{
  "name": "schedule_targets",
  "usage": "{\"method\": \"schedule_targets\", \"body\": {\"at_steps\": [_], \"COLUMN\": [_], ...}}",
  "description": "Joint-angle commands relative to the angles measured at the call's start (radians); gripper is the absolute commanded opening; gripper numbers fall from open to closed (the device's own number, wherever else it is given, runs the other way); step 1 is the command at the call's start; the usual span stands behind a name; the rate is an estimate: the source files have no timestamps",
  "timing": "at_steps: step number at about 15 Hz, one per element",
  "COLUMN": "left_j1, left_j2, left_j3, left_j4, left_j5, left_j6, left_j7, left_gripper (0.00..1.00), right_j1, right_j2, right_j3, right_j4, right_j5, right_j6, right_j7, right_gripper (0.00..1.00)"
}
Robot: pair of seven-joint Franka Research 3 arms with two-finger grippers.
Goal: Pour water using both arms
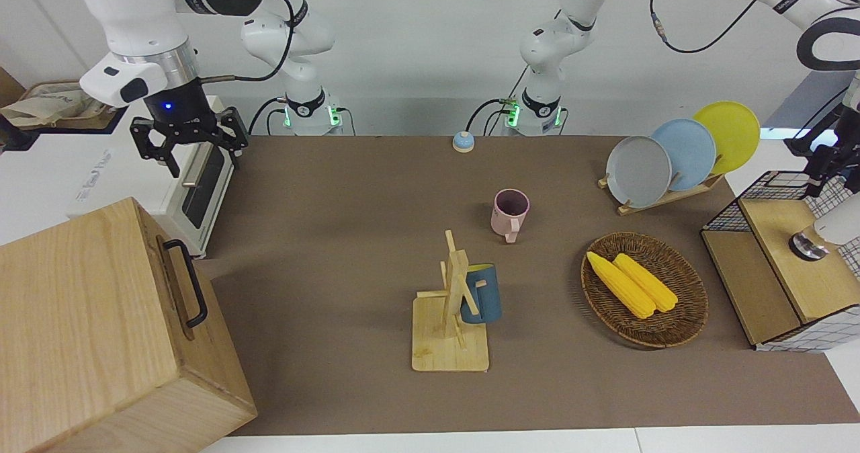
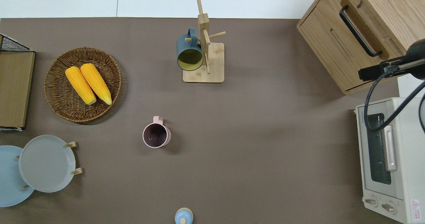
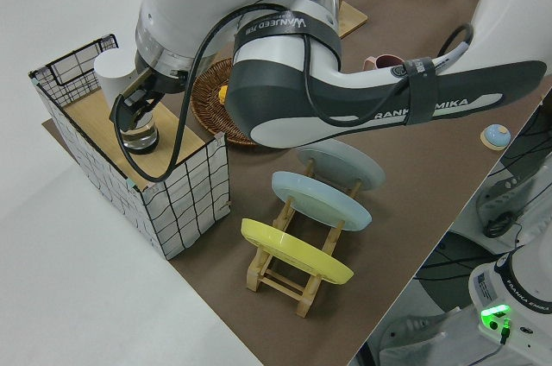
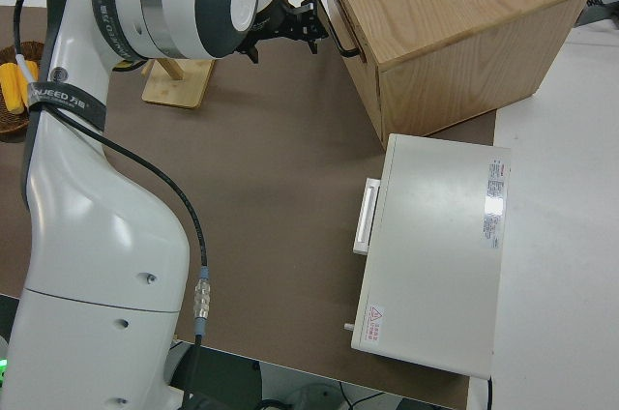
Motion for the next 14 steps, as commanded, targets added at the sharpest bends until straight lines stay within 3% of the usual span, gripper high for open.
{"method": "schedule_targets", "body": {"at_steps": [1,5,9,14], "left_j1": [-0.007,-0.021,-0.054,-0.053], "left_j2": [-0.04,-0.089,-0.126,-0.148], "left_j3": [-0.006,-0.034,-0.104,-0.25], "left_j4": [0.04,0.04,0.039,0.036], "left_j5": [0.077,0.139,0.219,0.219], "left_j6": [-0.179,-0.32,-0.443,-0.517], "left_j7": [-0.07,-0.162,-0.274,-0.364], "left_gripper": [1.0,1.0,1.0,1.0], "right_j1": [-0.004,-0.004,-0.004,-0.004], "right_j2": [-0.017,-0.017,-0.017,-0.017], "right_j3": [0.005,0.005,0.005,0.005], "right_j4": [-0.018,-0.018,-0.018,-0.018], "right_j5": [-0.001,-0.001,-0.001,-0.001], "right_j6": [-0.001,-0.001,-0.001,-0.001], "right_j7": [-0.019,-0.02,-0.019,-0.019], "right_gripper": [0.99,0.99,0.99,0.99]}}
